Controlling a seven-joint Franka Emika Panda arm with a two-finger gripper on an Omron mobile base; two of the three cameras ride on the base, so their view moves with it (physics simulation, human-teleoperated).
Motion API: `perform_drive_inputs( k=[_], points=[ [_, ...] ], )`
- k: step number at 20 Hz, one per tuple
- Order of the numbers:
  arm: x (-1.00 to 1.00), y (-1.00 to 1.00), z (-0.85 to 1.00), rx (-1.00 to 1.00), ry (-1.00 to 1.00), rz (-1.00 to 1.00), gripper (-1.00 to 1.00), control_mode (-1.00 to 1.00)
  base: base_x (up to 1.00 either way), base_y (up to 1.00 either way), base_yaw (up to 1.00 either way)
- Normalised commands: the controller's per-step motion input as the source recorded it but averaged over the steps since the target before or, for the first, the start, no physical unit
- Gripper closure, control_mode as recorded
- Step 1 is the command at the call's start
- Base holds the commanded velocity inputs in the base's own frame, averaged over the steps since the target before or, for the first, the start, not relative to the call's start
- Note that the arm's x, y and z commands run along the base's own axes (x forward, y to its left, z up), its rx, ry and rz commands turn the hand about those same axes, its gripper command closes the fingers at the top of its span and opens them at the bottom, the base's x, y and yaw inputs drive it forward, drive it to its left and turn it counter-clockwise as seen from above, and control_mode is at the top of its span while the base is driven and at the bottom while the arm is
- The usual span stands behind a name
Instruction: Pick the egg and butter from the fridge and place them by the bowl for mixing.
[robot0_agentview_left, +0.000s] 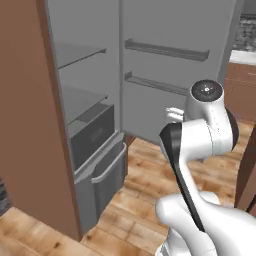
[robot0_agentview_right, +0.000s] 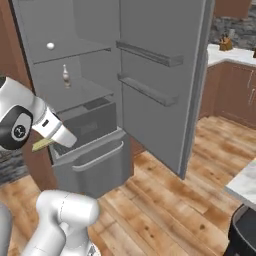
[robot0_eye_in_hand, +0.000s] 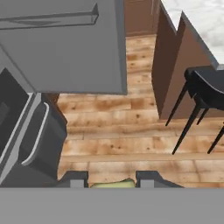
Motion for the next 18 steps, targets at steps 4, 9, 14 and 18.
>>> perform_drive_inputs(
  k=[4, 9, 14, 18],
  points=[
    [0.0, 0.0, 0.0, 0.0, 0.0, 0.0, 1.0, 1.0, -0.59, 0.23, -0.63],
    [0.0, 0.0, 0.0, 0.0, 0.0, 0.0, 1.0, 1.0, -0.57, 0.17, -0.59],
    [0.0, 0.0, 0.0, 0.0, 0.0, 0.0, 1.0, 1.0, -0.07, -0.24, -0.57],
    [0.0, 0.0, 0.0, 0.0, 0.0, 0.0, 1.0, 1.0, 0.0, -0.18, -0.83]
  ],
)
